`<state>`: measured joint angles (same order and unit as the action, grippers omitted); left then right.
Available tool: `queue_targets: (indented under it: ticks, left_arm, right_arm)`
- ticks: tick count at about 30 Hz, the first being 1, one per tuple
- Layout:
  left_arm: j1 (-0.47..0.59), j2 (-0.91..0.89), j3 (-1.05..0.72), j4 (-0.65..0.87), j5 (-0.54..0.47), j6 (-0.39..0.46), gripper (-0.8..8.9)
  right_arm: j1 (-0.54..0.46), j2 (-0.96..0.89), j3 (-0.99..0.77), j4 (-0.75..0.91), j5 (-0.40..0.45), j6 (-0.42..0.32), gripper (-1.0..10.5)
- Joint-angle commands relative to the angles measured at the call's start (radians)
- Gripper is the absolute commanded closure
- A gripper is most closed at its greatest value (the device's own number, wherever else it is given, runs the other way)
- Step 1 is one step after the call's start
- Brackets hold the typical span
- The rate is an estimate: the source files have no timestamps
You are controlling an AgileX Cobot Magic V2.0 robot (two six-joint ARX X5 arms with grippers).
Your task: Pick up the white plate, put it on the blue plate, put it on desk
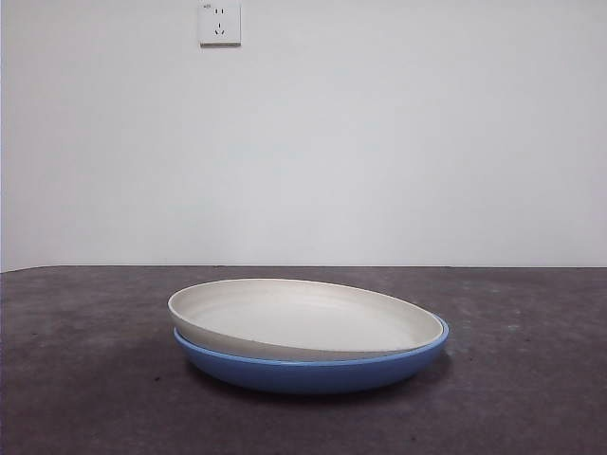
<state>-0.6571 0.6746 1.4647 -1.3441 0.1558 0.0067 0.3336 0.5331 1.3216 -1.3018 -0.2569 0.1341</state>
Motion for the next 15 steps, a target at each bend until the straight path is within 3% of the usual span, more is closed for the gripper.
queue_targets:
  ticks: [1,3,4,5,15]
  left_arm:
    - [-0.005,0.004,0.015,0.002,-0.002,0.004,3.01]
    - [-0.005,0.004,0.015,-0.007,-0.002,0.005,7.05]
    - [-0.005,0.004,0.015,-0.009,-0.002,0.005,8.30]
    - [-0.005,0.004,0.015,-0.007,-0.002,0.004,7.80]
    - [-0.005,0.003,0.015,-0.010,-0.002,0.004,7.97]
  right_arm:
    - [0.005,0.004,0.020,0.005,0.002,-0.011,4.0]
    - [0.005,0.004,0.020,0.000,-0.004,-0.011,7.7]
    - [0.005,0.004,0.020,0.000,-0.004,-0.011,9.4]
    - [0.005,0.004,0.020,0.001,-0.003,-0.012,9.2]
    - [0.005,0.004,0.020,0.044,-0.003,-0.012,9.2]
